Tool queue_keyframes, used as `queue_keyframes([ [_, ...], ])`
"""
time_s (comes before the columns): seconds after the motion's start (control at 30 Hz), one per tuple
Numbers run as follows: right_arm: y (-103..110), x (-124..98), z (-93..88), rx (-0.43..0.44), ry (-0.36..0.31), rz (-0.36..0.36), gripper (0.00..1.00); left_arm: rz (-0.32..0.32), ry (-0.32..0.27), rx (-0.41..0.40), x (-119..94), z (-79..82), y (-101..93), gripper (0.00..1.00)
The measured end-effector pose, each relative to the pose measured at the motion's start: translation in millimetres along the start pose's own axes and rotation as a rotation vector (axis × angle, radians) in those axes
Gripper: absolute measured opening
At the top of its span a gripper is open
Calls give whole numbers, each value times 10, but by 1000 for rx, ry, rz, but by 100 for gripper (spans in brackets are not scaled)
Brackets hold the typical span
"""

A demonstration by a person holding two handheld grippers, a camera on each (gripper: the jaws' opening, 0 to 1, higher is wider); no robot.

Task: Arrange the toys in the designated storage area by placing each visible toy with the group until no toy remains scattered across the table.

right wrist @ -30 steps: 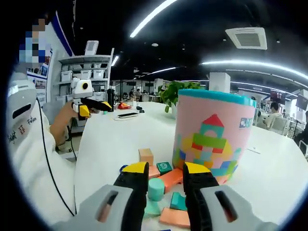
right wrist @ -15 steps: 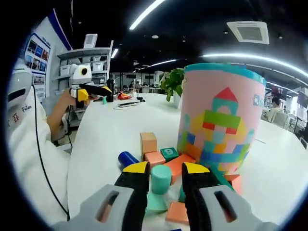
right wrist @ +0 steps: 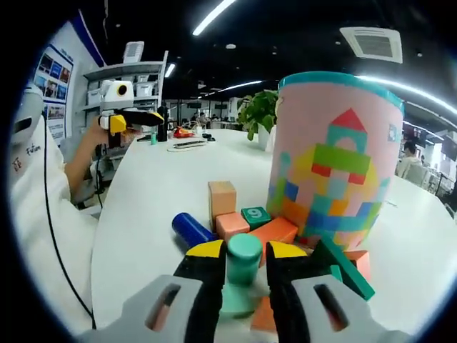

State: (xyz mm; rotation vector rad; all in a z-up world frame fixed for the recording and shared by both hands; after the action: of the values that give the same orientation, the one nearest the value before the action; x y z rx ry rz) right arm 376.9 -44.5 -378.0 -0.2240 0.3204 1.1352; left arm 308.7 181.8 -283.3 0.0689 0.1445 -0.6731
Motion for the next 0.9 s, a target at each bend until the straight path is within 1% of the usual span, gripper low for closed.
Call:
queue_keyframes([
  [0.13,22,27,7,-4,-9,5,20,2,4,-4,18,-18,-3,46],
  [0.23,23,31,21,-6,-7,-7,20,11,-3,-7,25,-7,3,46],
  [0.33,56,2,76,42,-42,-7,20,21,-6,-19,24,5,27,46],
  [0.4,86,-26,119,40,-63,-9,20,35,-14,-21,24,15,49,46],
  [0.57,132,-52,198,60,-100,-7,20,33,-6,-30,33,-14,49,46],
  [0.73,118,-75,257,74,-93,-3,20,19,4,-21,31,-27,24,46],
  [0.83,102,-153,370,61,-103,-10,20,13,6,-17,31,-28,11,46],
  [0.9,83,-221,488,61,-121,-11,20,11,11,-18,38,-39,8,46],
])
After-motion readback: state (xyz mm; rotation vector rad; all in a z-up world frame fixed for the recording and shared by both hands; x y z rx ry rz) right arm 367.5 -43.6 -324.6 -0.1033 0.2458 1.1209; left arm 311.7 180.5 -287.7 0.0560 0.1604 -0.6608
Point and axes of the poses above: the point that each gripper's makers call its tool centre point, and the gripper's own axes: x roughly forward along the fingers, y roughly to its left, z roughly out of its top, the point moved 2 cm from there along -x, roughly backward along the fingers, and after that the axes turned 11 degrees about z, right-handed, at the moved point
